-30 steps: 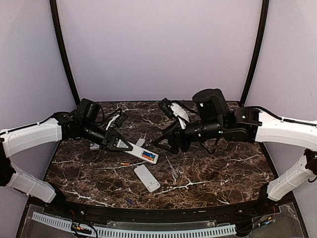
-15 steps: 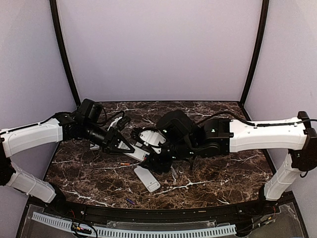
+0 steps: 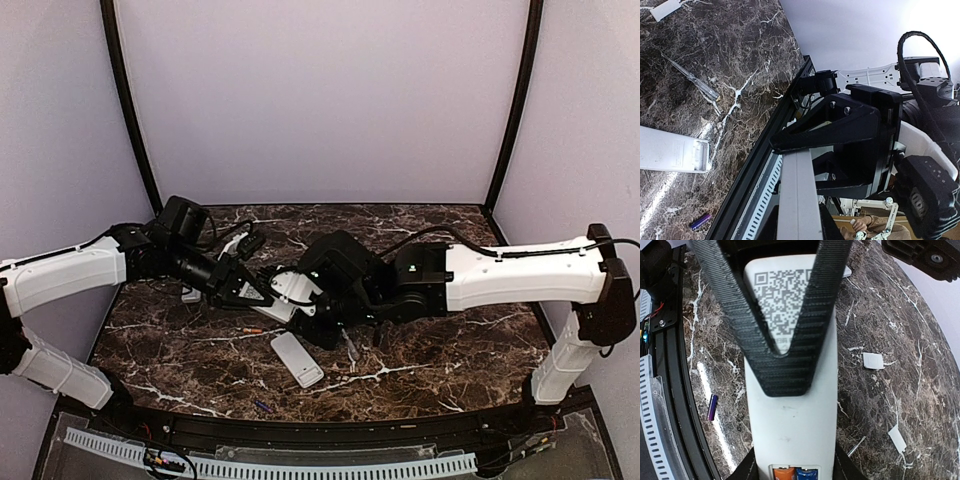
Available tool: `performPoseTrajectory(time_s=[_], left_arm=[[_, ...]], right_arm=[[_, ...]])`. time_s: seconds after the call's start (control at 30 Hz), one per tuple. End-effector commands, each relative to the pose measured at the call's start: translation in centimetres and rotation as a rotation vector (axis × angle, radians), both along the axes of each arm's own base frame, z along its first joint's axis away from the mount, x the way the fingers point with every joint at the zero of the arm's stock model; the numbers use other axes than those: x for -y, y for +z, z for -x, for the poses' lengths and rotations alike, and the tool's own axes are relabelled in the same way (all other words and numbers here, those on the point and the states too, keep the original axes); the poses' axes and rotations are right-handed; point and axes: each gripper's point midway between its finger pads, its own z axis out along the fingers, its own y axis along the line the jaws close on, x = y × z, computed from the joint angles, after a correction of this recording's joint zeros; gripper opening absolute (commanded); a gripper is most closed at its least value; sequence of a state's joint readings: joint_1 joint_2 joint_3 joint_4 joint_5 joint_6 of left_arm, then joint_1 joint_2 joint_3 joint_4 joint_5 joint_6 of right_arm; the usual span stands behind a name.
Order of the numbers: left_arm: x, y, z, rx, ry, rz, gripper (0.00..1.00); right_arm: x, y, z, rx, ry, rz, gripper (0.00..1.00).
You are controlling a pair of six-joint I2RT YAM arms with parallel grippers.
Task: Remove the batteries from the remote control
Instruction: Pass from the left arm to the right, then place the remote control without the battery cover at the center of the board.
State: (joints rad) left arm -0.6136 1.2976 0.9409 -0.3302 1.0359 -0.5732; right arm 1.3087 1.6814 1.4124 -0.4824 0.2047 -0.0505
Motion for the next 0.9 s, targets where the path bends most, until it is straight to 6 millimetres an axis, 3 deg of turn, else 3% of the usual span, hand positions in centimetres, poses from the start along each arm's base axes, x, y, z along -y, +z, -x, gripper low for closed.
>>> performPoseTrajectory(time_s=[0.0, 0.17, 0.23, 0.4, 0.53, 0.67, 0.73, 0.8, 0.87], left_arm=[[0.4, 1.6, 0.3, 0.021, -0.029, 0.042, 0.0], [0.4, 1.4, -0.2, 0.038, -0.008, 0.02, 0.02], [0.3, 1.4, -0.7, 0.059, 0.014, 0.0, 0.11], [-0.6, 1.2, -3.1, 0.176, 0.142, -0.105, 0.58], [-2.3, 2.4, -5.8, 0.309, 0.307, -0.166, 0.79], [-5.2, 4.0, -8.2, 0.368, 0.438, -0.203, 0.83], [-7.9, 5.0, -9.7, 0.401, 0.531, -0.222, 0.84], [-11.8, 5.6, -11.8, 0.423, 0.671, -0.263, 0.84], [-14.3, 6.3, -12.7, 0.463, 0.774, -0.299, 0.85]], right_arm=[[-0.7, 0.9, 0.0, 0.007, -0.005, -0.014, 0.33], [-0.8, 1.0, -0.1, -0.009, -0.027, -0.012, 0.11], [-0.7, 0.9, -0.1, -0.017, -0.038, -0.015, 0.05], [0.3, 0.9, -0.9, -0.05, -0.152, -0.035, 0.0], [2.3, 0.2, -1.9, -0.142, -0.29, -0.055, 0.0], [4.9, -0.6, -3.5, -0.262, -0.446, -0.095, 0.0], [5.7, -1.3, -4.2, -0.313, -0.51, -0.103, 0.0], [6.2, -2.2, -5.0, -0.359, -0.564, -0.096, 0.0], [6.3, -3.3, -5.7, -0.384, -0.604, -0.073, 0.0]])
